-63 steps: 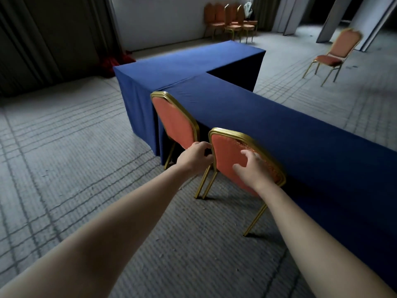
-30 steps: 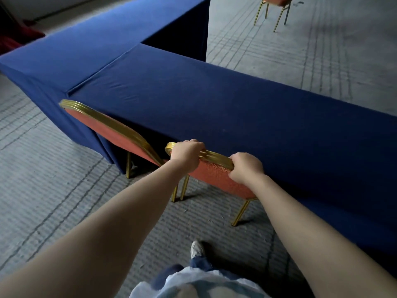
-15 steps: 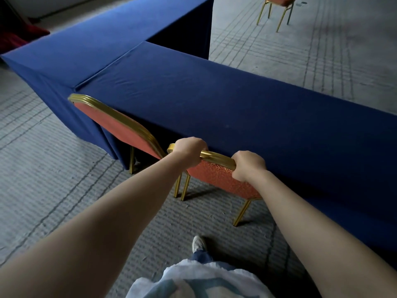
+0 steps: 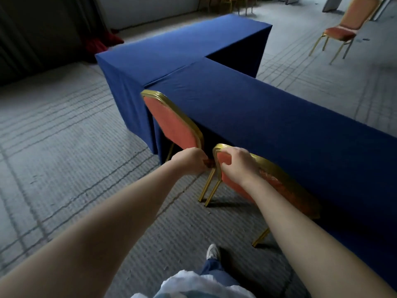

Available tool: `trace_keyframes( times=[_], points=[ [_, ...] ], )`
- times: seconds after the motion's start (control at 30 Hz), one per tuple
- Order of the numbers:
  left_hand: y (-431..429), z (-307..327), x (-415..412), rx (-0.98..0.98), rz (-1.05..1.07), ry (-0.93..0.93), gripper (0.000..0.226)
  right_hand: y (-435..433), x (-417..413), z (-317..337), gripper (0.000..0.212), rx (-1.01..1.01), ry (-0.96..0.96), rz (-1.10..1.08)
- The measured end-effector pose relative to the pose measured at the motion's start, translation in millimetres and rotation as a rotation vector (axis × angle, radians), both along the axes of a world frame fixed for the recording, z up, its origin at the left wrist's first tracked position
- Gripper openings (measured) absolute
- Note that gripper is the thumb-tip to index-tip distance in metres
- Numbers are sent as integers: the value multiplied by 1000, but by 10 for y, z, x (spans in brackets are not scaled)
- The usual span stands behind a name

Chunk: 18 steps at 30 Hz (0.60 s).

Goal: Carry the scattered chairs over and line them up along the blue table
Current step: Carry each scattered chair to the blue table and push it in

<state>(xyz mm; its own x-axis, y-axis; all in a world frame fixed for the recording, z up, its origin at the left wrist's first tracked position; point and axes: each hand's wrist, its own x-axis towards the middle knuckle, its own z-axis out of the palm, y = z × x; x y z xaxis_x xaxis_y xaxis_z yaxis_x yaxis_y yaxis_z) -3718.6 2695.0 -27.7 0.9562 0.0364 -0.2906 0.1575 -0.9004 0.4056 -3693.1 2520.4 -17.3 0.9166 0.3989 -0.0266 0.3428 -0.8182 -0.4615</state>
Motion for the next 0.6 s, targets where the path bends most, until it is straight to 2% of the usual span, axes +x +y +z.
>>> trace_keyframes(
  times=[0.1,0.23,0.33,0.6],
  points=[
    [449,18,-427,-17,159,11,41,468,-204,11,47,19,67,118],
    [1032,93,-1063,-44,389,-17,24,1159,-499,53,46,4,70,272],
    [1418,137,-1490,-52,557,-66,38,1665,-721,86,47,-18,71,383],
    [2346,175,-2561,-96,965,-95,40,3032,-1389,16,56,-89,97,733]
  ],
)
